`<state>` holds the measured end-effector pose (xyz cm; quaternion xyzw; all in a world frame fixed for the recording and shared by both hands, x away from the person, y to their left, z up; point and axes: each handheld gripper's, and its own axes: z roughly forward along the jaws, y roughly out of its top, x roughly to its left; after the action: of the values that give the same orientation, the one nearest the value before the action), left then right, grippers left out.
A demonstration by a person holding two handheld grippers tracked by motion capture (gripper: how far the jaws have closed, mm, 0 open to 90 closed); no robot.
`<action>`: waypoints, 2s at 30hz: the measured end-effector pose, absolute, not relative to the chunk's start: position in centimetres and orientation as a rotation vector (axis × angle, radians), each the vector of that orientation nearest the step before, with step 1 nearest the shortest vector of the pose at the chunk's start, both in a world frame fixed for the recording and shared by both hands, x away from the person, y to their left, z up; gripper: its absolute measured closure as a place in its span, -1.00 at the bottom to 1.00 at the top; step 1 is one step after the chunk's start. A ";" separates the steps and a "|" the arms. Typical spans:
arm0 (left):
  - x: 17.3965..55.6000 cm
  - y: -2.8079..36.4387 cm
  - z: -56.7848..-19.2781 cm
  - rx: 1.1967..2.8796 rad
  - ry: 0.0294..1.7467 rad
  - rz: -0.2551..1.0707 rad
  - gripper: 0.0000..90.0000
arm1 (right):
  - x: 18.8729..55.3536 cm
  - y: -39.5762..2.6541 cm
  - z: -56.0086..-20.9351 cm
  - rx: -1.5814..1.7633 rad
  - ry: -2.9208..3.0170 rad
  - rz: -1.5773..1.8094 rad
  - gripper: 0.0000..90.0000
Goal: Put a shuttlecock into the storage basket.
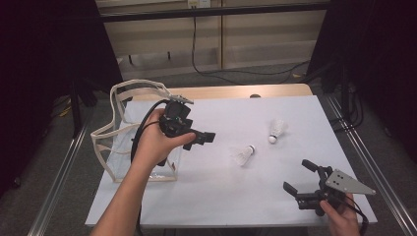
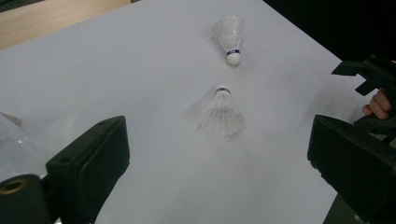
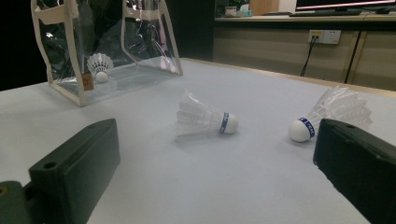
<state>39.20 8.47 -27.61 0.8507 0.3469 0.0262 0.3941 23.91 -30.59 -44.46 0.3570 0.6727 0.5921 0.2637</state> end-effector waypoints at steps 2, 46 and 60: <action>39.1 8.4 -27.6 2.157 0.875 0.075 -0.87 | 23.9 -30.6 -44.5 0.966 1.819 1.604 -1.00; 37.6 5.7 -31.6 2.132 0.781 0.022 -0.77 | 23.9 -30.6 -44.4 0.965 1.819 1.599 -1.00; 37.4 4.9 -33.2 2.139 0.777 0.012 -0.77 | 23.9 -30.7 -44.4 0.965 1.818 1.599 -1.00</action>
<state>37.43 4.90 -33.24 0.8533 0.3097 0.0046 0.4194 23.85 -30.66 -44.44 0.3571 0.6727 0.5917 0.2643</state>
